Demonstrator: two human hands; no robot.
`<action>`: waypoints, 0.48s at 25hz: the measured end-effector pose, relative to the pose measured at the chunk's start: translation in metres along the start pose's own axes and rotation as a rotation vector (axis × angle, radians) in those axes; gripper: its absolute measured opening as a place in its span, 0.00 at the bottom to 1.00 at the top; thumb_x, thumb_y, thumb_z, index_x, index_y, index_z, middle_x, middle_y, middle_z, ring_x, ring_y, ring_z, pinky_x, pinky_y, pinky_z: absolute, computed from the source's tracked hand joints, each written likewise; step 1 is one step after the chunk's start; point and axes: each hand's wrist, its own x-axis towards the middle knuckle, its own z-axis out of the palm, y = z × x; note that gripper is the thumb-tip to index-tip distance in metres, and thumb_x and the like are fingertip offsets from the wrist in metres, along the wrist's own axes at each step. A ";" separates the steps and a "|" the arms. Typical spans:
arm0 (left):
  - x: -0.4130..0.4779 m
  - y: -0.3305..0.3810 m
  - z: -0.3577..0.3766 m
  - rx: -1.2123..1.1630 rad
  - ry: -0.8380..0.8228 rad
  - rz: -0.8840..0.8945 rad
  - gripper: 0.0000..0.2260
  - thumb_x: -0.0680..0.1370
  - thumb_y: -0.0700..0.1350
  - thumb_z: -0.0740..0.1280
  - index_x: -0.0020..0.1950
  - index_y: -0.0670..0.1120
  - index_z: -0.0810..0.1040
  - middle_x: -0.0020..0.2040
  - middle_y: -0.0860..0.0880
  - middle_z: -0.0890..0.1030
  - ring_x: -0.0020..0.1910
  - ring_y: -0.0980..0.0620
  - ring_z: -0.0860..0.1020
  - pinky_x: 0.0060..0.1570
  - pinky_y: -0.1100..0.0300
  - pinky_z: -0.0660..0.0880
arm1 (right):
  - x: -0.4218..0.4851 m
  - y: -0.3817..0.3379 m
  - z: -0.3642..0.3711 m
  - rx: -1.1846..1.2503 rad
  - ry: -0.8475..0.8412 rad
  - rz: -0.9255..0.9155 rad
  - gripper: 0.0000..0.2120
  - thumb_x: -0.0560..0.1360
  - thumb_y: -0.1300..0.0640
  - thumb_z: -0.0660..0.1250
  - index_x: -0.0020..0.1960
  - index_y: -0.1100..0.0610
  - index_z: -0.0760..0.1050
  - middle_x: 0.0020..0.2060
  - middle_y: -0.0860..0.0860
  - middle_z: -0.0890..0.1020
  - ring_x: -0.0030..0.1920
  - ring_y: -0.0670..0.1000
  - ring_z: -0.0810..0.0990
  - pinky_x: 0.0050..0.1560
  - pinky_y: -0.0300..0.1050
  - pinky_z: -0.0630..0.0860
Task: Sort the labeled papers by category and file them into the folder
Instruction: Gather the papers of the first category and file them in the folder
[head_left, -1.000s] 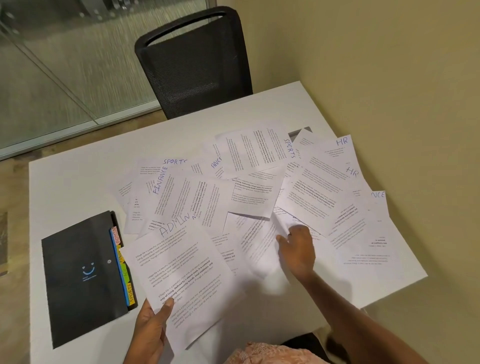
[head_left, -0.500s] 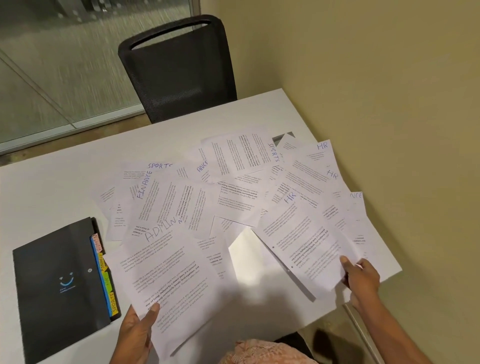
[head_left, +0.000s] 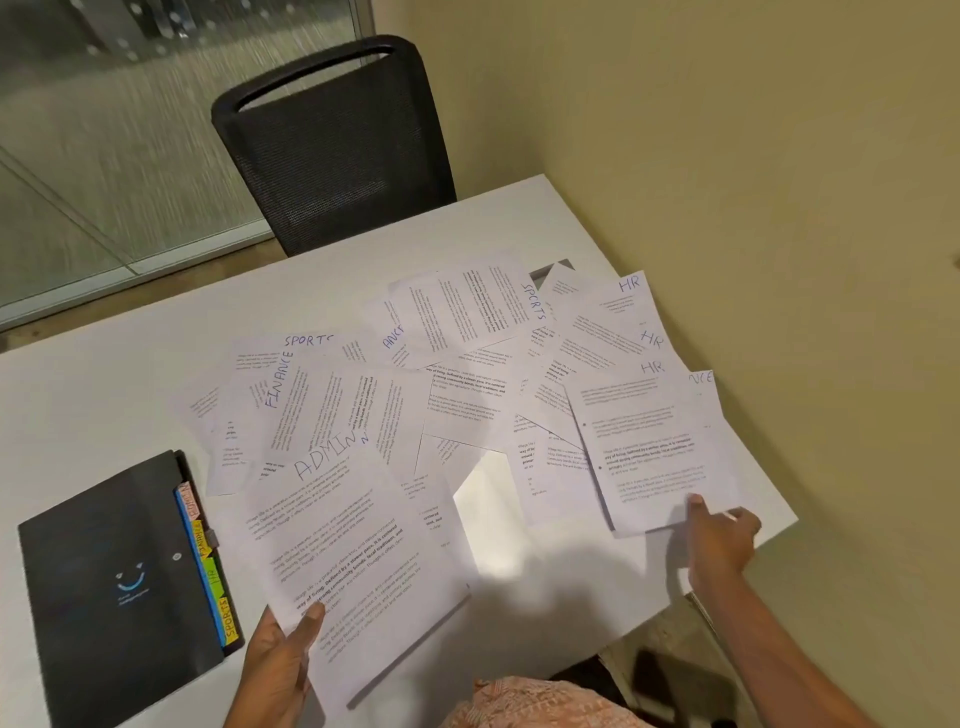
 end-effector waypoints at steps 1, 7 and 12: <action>0.000 0.000 0.000 0.002 0.000 0.001 0.22 0.83 0.31 0.65 0.73 0.50 0.75 0.60 0.43 0.83 0.54 0.42 0.82 0.39 0.55 0.86 | -0.009 0.002 0.007 -0.166 0.028 -0.125 0.31 0.77 0.55 0.79 0.73 0.60 0.68 0.67 0.62 0.76 0.63 0.66 0.78 0.62 0.64 0.80; 0.000 -0.002 0.000 0.040 0.013 0.001 0.18 0.83 0.31 0.64 0.61 0.53 0.81 0.53 0.49 0.87 0.53 0.44 0.83 0.44 0.55 0.85 | -0.094 0.012 0.071 -0.772 -0.416 -1.003 0.25 0.75 0.50 0.70 0.70 0.54 0.73 0.63 0.53 0.77 0.60 0.57 0.77 0.57 0.53 0.77; 0.001 0.002 0.000 0.064 0.024 0.007 0.18 0.83 0.31 0.64 0.60 0.54 0.81 0.50 0.52 0.89 0.49 0.44 0.86 0.43 0.54 0.85 | -0.113 0.027 0.111 -1.088 -0.534 -1.196 0.31 0.67 0.46 0.67 0.67 0.60 0.73 0.58 0.56 0.77 0.52 0.59 0.77 0.42 0.52 0.78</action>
